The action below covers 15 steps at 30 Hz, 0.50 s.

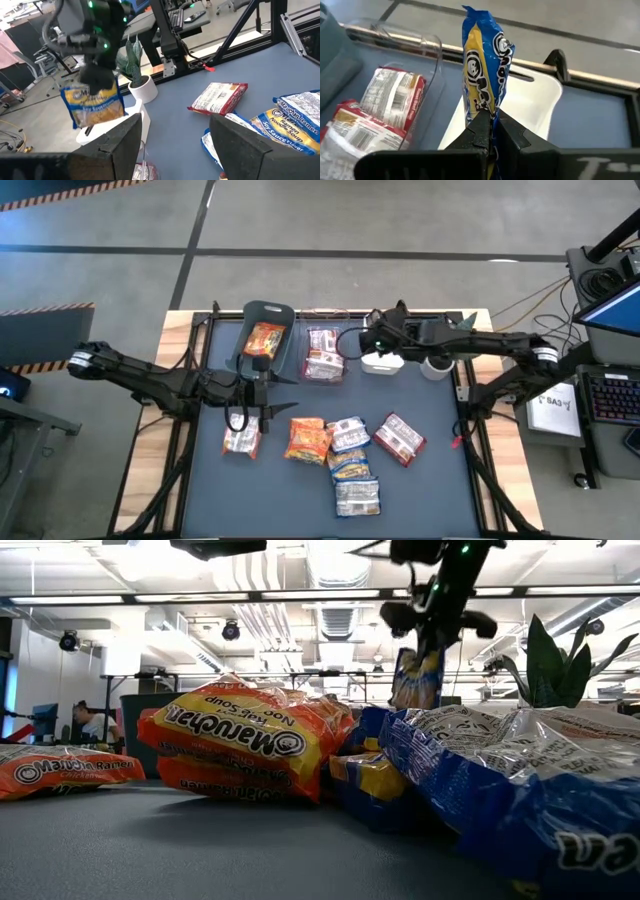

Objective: Sort Maruchan noodles
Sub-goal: Put the blue noodle pack into the white bin

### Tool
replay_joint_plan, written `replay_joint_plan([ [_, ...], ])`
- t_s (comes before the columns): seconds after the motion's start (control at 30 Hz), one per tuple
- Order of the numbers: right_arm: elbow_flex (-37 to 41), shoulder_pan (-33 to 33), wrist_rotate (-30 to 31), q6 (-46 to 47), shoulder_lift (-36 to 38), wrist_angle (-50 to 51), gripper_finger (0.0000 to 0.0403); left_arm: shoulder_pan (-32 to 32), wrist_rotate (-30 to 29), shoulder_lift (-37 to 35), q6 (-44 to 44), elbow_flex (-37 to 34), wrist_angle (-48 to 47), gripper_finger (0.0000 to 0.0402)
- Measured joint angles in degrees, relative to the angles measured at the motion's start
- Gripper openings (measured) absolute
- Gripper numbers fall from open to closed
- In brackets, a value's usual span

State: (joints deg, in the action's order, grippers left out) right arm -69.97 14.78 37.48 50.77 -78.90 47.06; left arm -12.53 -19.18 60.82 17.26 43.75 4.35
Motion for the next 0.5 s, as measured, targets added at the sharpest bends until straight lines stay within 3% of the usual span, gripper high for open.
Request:
replay_joint_plan([
  [0.5,-5.4,1.3,4.5,2.3,-13.4,1.1,0.0009,0.0,-4.3,0.0,-0.4,0.0,-2.4,0.0215],
])
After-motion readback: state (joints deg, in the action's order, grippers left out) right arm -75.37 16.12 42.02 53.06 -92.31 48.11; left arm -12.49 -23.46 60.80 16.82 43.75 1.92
